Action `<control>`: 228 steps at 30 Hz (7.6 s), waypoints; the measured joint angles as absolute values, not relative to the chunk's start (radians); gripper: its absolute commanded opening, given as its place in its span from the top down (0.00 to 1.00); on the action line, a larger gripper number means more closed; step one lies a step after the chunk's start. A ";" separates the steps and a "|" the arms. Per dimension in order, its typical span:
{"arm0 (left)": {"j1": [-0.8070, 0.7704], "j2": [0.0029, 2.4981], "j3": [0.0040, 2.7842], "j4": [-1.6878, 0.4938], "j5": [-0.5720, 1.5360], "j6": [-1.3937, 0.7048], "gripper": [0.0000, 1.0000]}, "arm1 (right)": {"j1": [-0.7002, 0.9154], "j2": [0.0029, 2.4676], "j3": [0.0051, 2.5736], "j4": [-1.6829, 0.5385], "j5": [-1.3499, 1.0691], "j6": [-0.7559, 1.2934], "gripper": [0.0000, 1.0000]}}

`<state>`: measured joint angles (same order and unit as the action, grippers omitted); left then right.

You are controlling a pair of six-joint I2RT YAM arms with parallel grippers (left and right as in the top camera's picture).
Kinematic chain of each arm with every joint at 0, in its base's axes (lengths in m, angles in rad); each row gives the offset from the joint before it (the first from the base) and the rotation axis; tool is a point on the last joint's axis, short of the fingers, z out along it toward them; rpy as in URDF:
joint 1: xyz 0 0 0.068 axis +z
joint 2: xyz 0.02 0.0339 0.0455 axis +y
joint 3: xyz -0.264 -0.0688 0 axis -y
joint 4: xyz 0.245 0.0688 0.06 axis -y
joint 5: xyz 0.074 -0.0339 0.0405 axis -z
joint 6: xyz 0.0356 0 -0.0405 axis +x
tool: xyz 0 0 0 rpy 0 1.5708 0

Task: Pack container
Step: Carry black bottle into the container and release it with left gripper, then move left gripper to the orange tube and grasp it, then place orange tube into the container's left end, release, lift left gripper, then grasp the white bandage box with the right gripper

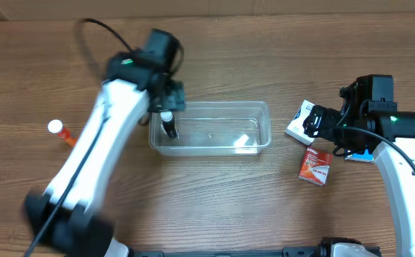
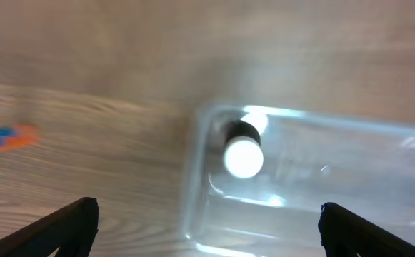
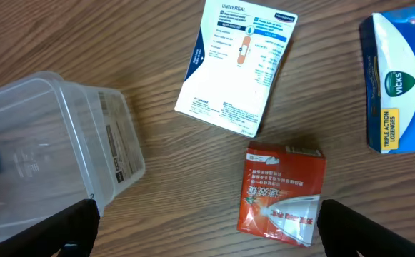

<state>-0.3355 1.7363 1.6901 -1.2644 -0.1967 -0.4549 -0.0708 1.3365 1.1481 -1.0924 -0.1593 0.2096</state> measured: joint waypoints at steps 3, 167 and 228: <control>-0.247 1.522 1.718 -1.272 -0.219 -0.455 0.00 | -0.071 1.336 1.148 -1.092 -0.160 0.210 0.00; -0.121 1.295 1.648 -1.226 -0.139 -0.323 0.00 | 0.518 1.531 0.939 -0.793 -0.068 0.441 0.96; -0.121 1.295 1.649 -1.253 -0.139 -0.323 0.00 | 0.006 1.856 1.151 -0.737 0.060 0.549 0.21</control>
<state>-0.1215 1.2945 1.6485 -1.2526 -0.1387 -0.3233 0.0063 1.8565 1.1507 -0.7368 0.0597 0.5491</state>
